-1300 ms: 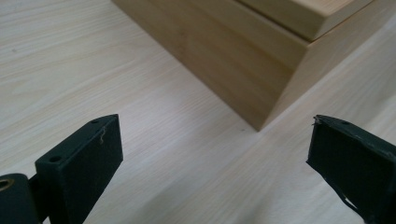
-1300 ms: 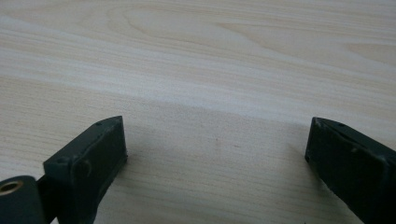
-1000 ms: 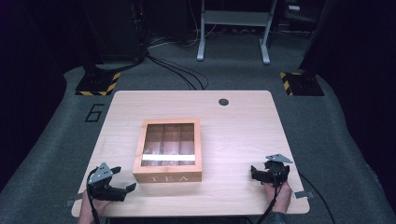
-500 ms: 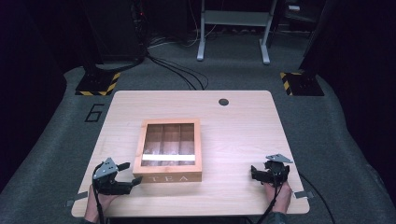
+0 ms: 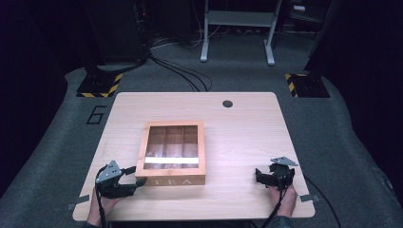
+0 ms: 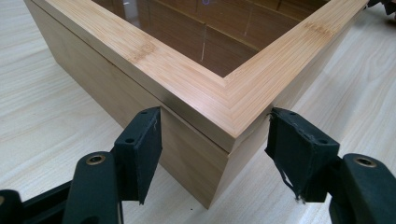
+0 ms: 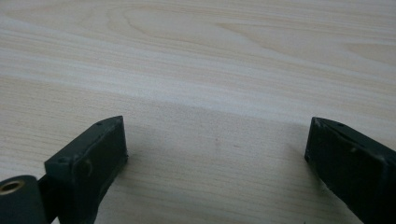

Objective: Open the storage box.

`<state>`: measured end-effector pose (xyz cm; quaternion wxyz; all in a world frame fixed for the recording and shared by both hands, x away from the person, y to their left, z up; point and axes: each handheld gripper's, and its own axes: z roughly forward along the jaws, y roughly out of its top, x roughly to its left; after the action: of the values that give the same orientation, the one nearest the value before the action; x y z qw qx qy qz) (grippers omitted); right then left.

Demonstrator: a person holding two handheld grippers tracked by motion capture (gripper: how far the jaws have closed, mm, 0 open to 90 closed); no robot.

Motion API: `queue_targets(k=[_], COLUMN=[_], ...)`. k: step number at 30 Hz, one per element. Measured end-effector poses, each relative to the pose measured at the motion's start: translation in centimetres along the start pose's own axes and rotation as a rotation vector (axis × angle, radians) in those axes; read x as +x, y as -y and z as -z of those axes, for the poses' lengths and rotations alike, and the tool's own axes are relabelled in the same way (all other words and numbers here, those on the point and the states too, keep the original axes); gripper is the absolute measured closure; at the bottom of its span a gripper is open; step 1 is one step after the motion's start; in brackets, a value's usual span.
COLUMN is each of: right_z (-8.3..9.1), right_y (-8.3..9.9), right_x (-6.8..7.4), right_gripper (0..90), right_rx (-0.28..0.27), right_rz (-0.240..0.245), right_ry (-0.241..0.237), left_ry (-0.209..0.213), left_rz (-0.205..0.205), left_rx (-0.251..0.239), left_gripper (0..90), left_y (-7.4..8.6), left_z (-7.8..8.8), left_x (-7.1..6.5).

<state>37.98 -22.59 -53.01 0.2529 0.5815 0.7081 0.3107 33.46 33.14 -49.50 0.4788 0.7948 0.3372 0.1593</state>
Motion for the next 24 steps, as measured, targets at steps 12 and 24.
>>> queue_targets(k=[12,24], right_z=[0.01,0.01], right_y=[0.00,0.00], right_x=[0.01,0.01], right_gripper=[5.1,5.3], right_rx=[0.000,0.000], right_rz=[0.000,0.000], right_ry=[0.001,0.003], left_ry=[-0.018,-0.014], left_rz=[-0.019,-0.016], left_rx=[-0.001,0.002], left_gripper=[35.7,37.7], left_y=[-0.04,-0.09], left_z=[0.03,0.13], left_x=[-0.24,-0.25])
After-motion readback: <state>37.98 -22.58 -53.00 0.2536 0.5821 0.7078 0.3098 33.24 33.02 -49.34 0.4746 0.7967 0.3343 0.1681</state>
